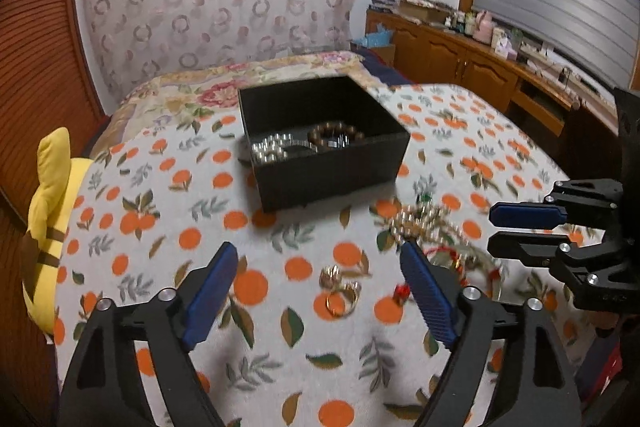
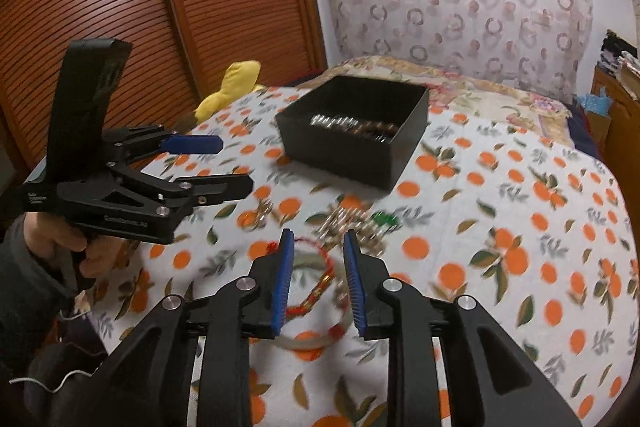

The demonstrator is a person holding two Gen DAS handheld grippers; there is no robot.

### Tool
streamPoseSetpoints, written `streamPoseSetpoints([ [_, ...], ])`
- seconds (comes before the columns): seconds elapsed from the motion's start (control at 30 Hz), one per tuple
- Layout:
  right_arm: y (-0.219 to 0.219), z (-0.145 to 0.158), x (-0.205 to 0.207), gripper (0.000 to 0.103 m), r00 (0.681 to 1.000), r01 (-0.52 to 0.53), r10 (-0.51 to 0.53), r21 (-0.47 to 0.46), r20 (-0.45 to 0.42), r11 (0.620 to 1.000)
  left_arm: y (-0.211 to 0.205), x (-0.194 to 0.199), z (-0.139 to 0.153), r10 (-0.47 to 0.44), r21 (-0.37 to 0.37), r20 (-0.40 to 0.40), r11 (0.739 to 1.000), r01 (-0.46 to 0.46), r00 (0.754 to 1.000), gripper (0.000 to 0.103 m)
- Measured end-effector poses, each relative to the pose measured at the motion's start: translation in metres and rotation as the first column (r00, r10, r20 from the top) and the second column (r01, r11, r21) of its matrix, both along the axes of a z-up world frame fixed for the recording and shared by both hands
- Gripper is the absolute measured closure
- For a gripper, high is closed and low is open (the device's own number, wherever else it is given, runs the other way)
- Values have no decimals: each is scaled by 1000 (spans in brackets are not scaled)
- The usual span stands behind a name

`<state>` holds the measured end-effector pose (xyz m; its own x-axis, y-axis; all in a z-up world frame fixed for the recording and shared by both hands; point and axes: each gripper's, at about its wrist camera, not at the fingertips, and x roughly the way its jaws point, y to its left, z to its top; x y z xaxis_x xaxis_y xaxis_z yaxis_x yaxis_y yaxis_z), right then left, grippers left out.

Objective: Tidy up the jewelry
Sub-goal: 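Grasp the jade bangle's red string with right tool while left tool nears the gold rings, then grasp a gold ring with left tool while right tool lifts the jade bangle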

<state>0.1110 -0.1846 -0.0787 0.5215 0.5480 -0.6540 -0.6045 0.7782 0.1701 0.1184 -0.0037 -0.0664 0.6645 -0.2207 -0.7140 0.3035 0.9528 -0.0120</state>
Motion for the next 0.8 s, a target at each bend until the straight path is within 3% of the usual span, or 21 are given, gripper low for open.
streamPoseSetpoints([
  [0.6,30,-26,-13,75,996,-87,82,-125,-43,988,0,10,-42,-8,84,-123,996,18,992,9],
  [0.63,30,-27,-12,79,996,-85,80,-129,-41,988,0,9,-42,-8,89,-119,996,19,993,7],
  [0.67,30,-28,-11,94,996,-80,75,-135,-41,988,1,9,-42,-12,82,-123,996,22,992,8],
  [0.8,25,-25,-11,99,997,-79,76,-113,-28,990,0,7,-41,-11,82,-118,996,21,993,7],
])
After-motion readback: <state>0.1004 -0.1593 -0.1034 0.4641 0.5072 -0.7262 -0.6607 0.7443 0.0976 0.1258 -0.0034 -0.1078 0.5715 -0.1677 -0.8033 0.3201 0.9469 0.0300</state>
